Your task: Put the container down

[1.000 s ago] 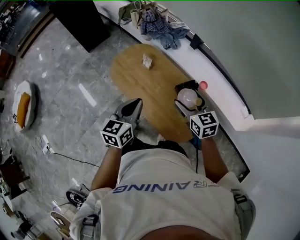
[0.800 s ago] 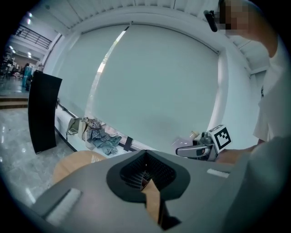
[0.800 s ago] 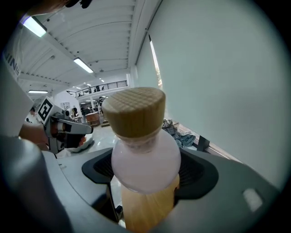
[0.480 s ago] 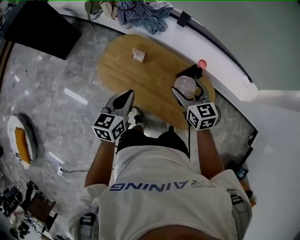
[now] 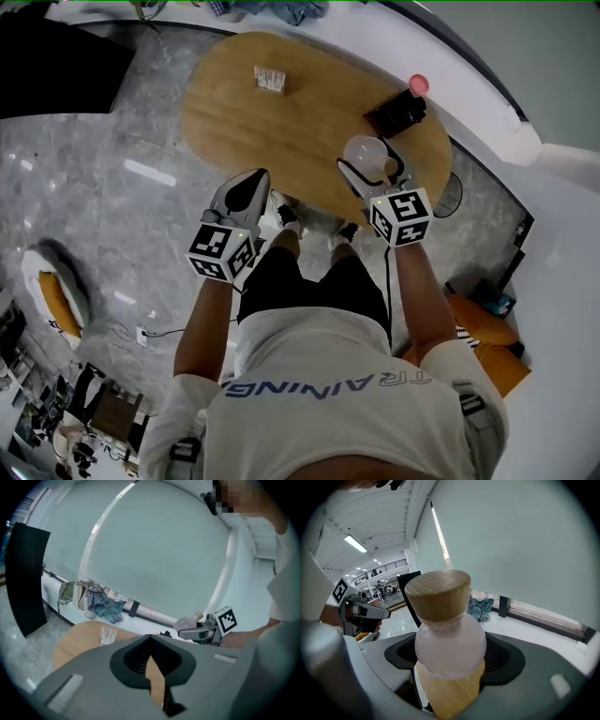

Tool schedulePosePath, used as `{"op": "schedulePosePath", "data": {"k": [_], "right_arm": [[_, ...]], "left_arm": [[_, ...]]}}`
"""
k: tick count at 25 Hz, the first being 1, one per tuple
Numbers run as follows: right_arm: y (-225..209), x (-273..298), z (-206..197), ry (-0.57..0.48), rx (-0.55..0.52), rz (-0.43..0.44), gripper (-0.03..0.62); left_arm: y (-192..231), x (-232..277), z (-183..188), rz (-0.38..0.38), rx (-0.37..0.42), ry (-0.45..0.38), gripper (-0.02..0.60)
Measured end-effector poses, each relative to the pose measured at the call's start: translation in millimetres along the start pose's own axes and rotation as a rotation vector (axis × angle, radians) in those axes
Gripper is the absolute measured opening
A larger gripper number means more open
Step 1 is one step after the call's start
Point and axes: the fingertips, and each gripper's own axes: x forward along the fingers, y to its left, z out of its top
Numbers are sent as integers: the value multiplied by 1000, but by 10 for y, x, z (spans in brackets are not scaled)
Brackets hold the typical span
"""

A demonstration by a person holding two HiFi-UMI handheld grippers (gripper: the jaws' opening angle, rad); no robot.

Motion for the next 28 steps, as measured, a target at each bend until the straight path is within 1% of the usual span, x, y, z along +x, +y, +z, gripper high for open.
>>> {"op": "schedulePosePath", "data": {"k": [3, 7, 14, 17, 19, 24, 28], "right_arm": [[-94, 345, -468, 54, 39, -23, 410], [-256, 844, -1018, 113, 75, -56, 410], [-279, 1675, -1752, 198, 18, -64, 410], [-247, 2023, -1981, 231, 9, -53, 410], [-258, 2195, -2100, 248, 22, -62, 410], [-309, 2444, -2342, 297, 23, -130, 410], [-285, 2525, -2464, 308, 27, -173, 411]], "left_arm": [[111, 173, -275, -1, -21, 16, 0], [262, 341, -658, 10, -28, 55, 0], [544, 427, -1066, 38, -66, 93, 0], [663, 432, -1163, 53, -76, 106, 0], [705, 425, -1203, 61, -78, 108, 0], [743, 331, -1350, 57, -103, 120, 0], [752, 258, -1492, 62, -129, 136, 0]]}}
